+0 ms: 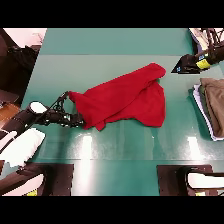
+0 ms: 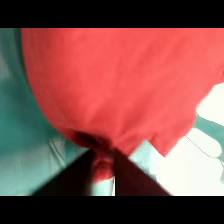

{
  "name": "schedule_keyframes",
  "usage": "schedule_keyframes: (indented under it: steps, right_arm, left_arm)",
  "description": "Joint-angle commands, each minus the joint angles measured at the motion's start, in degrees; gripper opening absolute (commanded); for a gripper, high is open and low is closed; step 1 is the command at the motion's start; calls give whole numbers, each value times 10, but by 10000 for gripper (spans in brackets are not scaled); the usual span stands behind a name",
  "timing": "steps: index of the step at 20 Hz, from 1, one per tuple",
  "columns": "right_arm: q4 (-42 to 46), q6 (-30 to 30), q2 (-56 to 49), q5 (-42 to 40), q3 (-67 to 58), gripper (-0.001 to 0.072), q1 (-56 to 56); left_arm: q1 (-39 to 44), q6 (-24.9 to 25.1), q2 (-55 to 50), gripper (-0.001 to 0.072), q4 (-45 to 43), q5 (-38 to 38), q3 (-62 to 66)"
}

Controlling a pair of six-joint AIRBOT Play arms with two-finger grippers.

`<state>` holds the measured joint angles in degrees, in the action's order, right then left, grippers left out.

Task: Fold the shirts.

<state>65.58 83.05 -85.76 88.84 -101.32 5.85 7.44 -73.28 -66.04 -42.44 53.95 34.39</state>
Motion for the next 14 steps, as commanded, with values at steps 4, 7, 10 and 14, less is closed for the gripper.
schedule_keyframes:
  steps: [4, 7, 10, 14]
  right_arm:
    - [0, 0, 0, 1, 0, 435, -16]
    - [0, 0, 0, 4, 0, 435, -32]
    - [0, 0, 0, 4, 0, 435, -36]
    - [0, 0, 0, 5, 0, 435, -35]
  left_arm:
    - [1, 18, 15, 31, 8, 135, 125]
    - [1, 17, 30, 31, -24, 128, 266]
    - [1, -45, 19, 31, -134, -14, 355]
    - [1, -76, -44, 380, -174, -94, 394]
